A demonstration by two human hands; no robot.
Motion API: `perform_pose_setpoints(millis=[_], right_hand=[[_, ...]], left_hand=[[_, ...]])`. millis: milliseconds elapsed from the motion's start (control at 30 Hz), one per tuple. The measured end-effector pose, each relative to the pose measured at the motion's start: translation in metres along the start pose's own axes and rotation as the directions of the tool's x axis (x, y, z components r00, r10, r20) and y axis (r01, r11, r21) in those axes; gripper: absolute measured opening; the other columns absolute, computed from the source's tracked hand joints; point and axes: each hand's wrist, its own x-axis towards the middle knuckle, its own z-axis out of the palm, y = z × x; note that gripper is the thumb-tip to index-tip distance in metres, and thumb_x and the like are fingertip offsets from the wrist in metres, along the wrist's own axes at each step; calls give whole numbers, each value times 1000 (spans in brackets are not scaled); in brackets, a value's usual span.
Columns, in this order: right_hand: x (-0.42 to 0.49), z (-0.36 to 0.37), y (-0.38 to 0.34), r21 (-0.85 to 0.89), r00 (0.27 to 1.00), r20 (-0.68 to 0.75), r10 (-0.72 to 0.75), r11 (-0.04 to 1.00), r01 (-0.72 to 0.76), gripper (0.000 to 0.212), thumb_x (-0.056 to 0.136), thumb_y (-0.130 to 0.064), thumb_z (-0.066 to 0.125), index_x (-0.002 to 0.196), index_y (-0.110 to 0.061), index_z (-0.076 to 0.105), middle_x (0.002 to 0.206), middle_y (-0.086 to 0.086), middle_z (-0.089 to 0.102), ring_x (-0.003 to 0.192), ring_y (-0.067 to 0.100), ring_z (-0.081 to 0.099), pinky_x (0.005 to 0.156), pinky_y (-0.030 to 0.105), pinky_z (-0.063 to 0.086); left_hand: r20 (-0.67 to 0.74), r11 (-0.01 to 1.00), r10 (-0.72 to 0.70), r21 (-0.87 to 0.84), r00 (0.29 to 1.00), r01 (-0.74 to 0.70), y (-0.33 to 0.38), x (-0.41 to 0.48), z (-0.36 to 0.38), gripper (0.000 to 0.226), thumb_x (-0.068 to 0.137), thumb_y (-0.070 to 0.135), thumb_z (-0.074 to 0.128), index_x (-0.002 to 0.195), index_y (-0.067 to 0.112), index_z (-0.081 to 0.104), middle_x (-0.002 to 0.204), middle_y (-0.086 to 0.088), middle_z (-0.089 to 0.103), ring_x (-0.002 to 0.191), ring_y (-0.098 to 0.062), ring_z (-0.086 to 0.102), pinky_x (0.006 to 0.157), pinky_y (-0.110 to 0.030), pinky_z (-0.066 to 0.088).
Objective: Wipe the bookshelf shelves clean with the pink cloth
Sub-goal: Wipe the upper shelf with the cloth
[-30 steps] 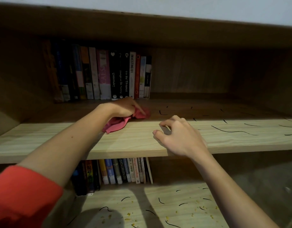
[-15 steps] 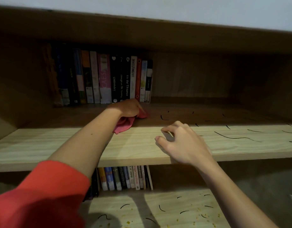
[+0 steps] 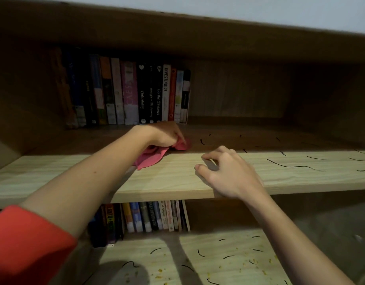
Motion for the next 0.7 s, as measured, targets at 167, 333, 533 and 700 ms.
perform_pose_setpoints(millis=[167,333,533,700], right_hand=[[1,0,1,-3,1000,5,2,1000,-2,53,86,-56,45,131,-28,50,134,-8,44,121,13,40,81,32,36],[0,-1,0,20,1000,-1,0,1000,1,52,86,-53,47,131,-27,51,134,-7,45,120,14,41,80,32,35],[1,0,0,20,1000,-4,2,1000,-2,52,85,-53,48,130,-27,52,133,-6,46,118,14,42,80,33,38],[1,0,1,18,1000,-10,2,1000,-1,52,85,-54,48,129,-27,53,132,-6,46,118,14,42,84,35,40]], left_hand=[[-85,995,-44,91,995,51,-11,17,1,38,95,17,42,127,29,58,143,3,45,133,-24,35,112,-39,24],[-44,991,23,130,999,-17,-5,6,6,50,94,5,35,129,35,54,146,0,41,132,-24,36,109,-35,28],[-69,995,-1,96,998,7,-5,4,7,50,94,3,34,130,32,54,144,0,44,128,-23,43,105,-34,36],[-102,991,-4,130,995,17,0,20,9,42,96,17,38,130,36,52,147,0,40,137,-27,28,114,-45,22]])
